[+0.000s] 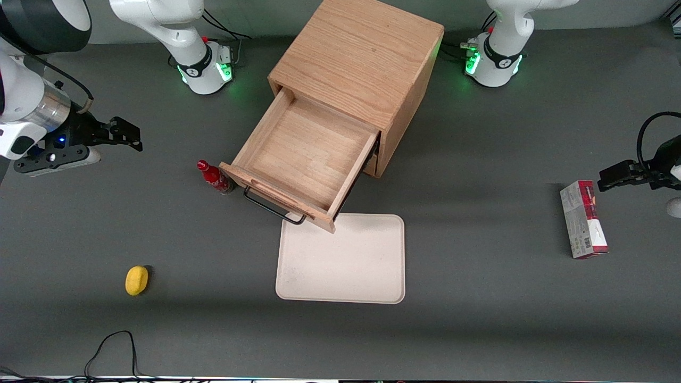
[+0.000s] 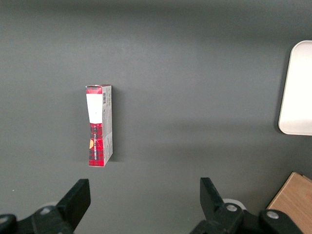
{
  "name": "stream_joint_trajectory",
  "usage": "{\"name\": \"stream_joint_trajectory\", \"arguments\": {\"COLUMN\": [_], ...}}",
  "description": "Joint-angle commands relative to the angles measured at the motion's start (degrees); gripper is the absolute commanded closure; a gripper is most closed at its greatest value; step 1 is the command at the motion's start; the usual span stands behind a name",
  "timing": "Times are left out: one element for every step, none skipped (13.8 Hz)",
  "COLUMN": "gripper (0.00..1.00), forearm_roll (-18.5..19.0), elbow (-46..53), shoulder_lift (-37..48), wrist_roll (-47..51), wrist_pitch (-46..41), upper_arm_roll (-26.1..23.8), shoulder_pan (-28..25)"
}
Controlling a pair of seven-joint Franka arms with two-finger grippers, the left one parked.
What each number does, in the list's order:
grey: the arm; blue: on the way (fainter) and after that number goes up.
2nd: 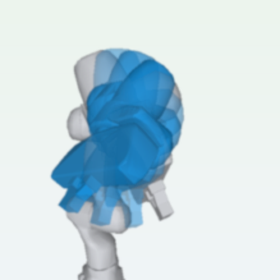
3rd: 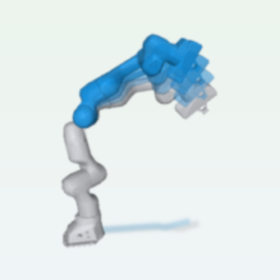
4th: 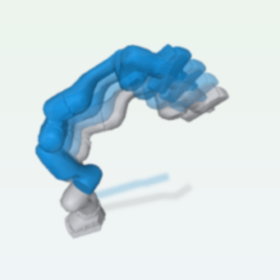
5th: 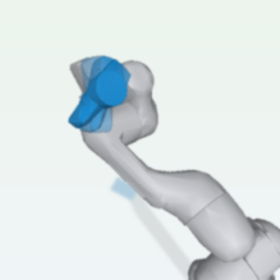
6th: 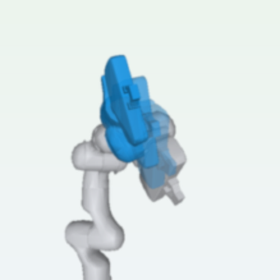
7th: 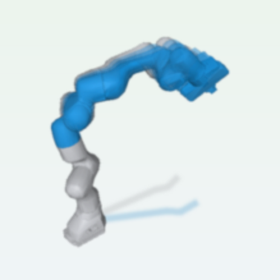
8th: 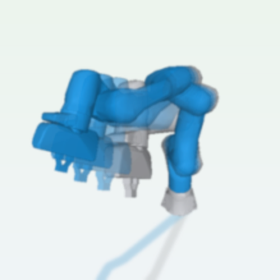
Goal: Open upper drawer
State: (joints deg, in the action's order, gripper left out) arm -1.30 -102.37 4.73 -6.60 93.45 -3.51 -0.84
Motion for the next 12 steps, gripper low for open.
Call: {"name": "stream_joint_trajectory", "arguments": {"gripper": [0.0, 0.0, 0.0, 0.0, 0.0, 0.0, 0.0, 0.0, 0.0, 0.0, 0.0, 0.0], "forearm_roll": [-1.0, -1.0, -1.0, -1.0, -0.9, -0.9, -1.0, -1.0, -1.0, -1.0, -1.0, -1.0], "elbow": [2.4, 2.6, 2.6, 3.0, 3.5, 4.1, 4.5, 4.8, 5.1, 5.3, 5.4, 5.6], "shoulder_lift": [-1.0, -1.0, -0.8, -0.9, -1.0, -1.1, -1.7, -1.8, -1.9, -2.1, -2.1, -2.2], "wrist_roll": [0.1, 0.4, 0.5, 0.5, 0.4, -0.3, -0.3, -0.2, -0.2, -0.1, -0.2, 0.0], "wrist_pitch": [-1.3, -2.2, -2.4, -2.7, -3.0, -3.3, -3.3, -3.3, -3.3, -3.4, -3.5, -4.1], "upper_arm_roll": [1.9, 2.0, 2.0, 1.9, 1.7, 1.7, 1.8, 1.8, 1.9, 1.8, 1.8, 1.9], "shoulder_pan": [-1.5, -1.4, -1.1, -0.8, -0.7, -0.7, -0.7, -0.7, -0.8, -0.9, -1.0, -0.9]}}
